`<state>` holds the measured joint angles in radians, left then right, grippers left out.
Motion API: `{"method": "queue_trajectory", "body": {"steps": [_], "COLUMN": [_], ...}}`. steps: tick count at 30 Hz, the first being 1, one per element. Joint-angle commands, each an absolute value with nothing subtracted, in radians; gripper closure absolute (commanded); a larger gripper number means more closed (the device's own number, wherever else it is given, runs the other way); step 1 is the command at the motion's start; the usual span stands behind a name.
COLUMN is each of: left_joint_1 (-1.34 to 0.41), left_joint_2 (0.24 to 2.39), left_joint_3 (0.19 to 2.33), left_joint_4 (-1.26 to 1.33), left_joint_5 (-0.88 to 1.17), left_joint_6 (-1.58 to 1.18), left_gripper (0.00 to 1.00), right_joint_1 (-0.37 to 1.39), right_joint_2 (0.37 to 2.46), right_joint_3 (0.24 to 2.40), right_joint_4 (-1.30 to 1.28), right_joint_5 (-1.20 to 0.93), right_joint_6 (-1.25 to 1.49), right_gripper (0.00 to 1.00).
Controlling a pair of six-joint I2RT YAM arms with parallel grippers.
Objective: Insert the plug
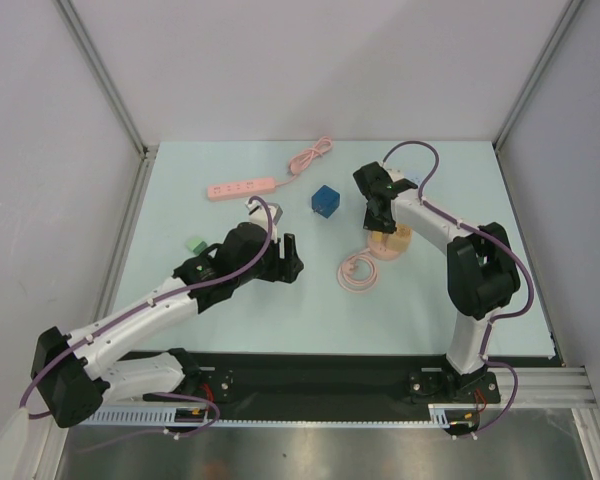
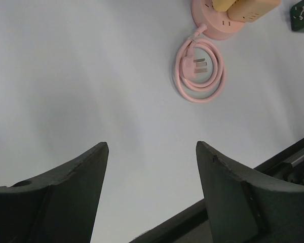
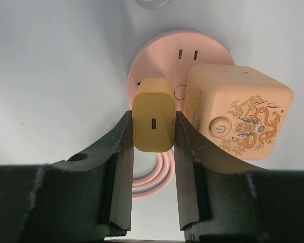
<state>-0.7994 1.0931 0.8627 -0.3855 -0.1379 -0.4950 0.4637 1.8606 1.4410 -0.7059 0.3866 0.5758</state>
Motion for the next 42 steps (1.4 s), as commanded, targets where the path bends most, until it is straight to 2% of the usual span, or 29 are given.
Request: {"method": "queue_trajectory", "body": {"steps": [1, 25, 42], "left_joint_1": [-0.792, -0.792, -0.792], "left_joint_2": [1.091, 1.098, 1.098], "left_joint_3": [0.876, 0.864, 0.867], "left_joint_4": [-0.376, -0.365, -0.364], "left_joint_5": [-0.137, -0.130, -0.123], "left_joint_6": [-0.477, -0.477, -0.477], "left_gripper": [0.24, 0.23, 0.23], "right_joint_1": [0.465, 0.468, 0.463], "right_joint_2": [1.833, 1.824, 1.862], "right_joint_3": [1.453, 1.437, 1.306], "right_joint_4": [-0.689, -0.655, -0.604], "right_joint_5": [0.437, 0.423, 0.388], "right_joint_6": [0.577, 0.591, 0.649], "right_gripper": [1.00, 1.00, 1.00]}}
